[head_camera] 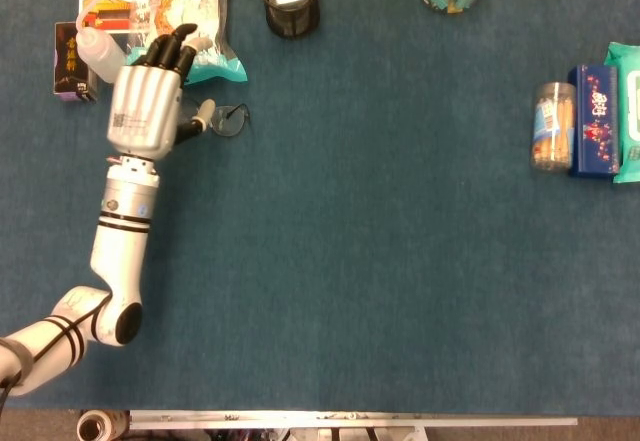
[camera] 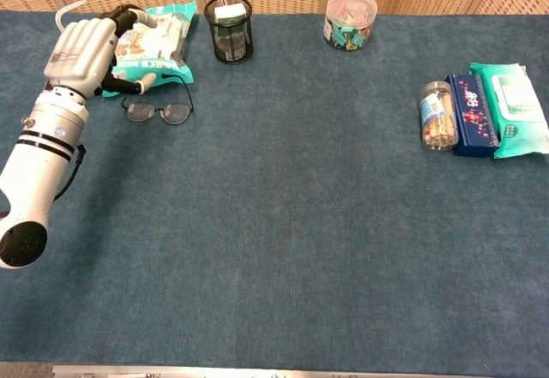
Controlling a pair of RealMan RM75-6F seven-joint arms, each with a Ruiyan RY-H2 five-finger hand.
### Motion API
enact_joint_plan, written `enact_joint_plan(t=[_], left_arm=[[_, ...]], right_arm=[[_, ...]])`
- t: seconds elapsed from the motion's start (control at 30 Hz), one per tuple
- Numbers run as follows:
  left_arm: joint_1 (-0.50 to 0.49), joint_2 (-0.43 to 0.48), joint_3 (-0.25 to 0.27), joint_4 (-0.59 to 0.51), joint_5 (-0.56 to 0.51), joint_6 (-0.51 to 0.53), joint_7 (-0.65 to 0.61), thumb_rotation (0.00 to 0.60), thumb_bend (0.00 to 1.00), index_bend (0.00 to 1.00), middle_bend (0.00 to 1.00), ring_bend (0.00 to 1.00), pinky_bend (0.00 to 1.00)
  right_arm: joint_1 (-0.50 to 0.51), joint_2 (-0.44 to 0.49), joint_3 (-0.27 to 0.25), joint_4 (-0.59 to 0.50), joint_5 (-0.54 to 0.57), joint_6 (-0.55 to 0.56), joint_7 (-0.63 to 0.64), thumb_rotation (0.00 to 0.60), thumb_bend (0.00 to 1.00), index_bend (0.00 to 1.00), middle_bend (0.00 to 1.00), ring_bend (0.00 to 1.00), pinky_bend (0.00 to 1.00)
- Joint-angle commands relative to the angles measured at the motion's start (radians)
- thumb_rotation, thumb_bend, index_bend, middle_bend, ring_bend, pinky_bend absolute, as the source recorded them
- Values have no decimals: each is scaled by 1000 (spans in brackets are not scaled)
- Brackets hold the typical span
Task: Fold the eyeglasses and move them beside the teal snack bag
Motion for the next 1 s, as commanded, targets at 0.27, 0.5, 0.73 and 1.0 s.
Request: enact_joint_plan(t=[0.27, 0.5, 0.73, 1.0], left_arm=[[-22, -34, 18, 41, 13, -26, 32, 600, 251, 231, 191, 234, 521], [-25, -49, 31, 63, 19, -39, 39, 600, 252, 231, 190, 234, 516], [-39, -63, 50, 101, 37, -60, 47, 600, 246, 231, 190, 233, 513], [-56, -74, 63, 137, 51, -82, 52, 600, 246, 231, 190, 233, 513]], right_arm=[[-6, 0, -1, 8, 0, 4, 10, 600, 174, 226, 337, 316, 540], [-6, -5, -3, 14, -1, 3, 12, 600, 174, 226, 338, 316, 540], [-7, -10, -5, 18, 0, -1, 13, 600, 174, 226, 338, 316, 540], [-7, -14, -7, 21, -1, -3, 14, 600, 174, 226, 337, 316, 540]])
